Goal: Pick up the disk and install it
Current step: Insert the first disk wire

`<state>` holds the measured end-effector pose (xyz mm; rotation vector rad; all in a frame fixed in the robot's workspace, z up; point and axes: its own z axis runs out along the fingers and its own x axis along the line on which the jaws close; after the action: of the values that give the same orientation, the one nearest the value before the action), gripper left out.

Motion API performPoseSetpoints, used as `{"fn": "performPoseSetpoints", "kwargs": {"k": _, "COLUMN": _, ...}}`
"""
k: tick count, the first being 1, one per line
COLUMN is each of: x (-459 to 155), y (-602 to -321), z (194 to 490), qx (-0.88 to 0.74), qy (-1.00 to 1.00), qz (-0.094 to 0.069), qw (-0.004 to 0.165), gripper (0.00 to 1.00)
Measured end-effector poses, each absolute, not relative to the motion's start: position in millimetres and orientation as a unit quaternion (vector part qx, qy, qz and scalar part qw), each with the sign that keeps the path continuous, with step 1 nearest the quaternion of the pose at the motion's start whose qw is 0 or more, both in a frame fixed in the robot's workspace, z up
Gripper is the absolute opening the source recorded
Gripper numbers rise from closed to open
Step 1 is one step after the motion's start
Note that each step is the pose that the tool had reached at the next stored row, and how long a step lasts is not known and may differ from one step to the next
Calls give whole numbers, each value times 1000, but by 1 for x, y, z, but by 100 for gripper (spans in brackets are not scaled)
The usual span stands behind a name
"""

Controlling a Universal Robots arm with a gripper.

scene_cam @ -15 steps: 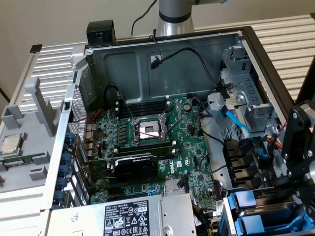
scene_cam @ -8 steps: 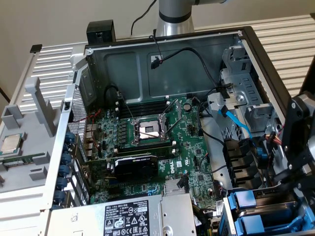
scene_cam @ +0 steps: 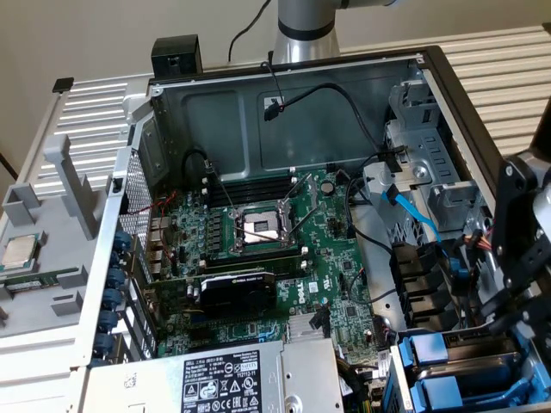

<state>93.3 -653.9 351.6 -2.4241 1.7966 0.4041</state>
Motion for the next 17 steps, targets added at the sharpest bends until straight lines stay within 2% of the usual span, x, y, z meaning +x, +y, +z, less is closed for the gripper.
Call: {"fn": "performPoseSetpoints", "kwargs": {"k": 17, "x": 92, "y": -623, "z": 357, "qx": -796, "qy": 600, "qz": 72, "qw": -33, "gripper": 17}}
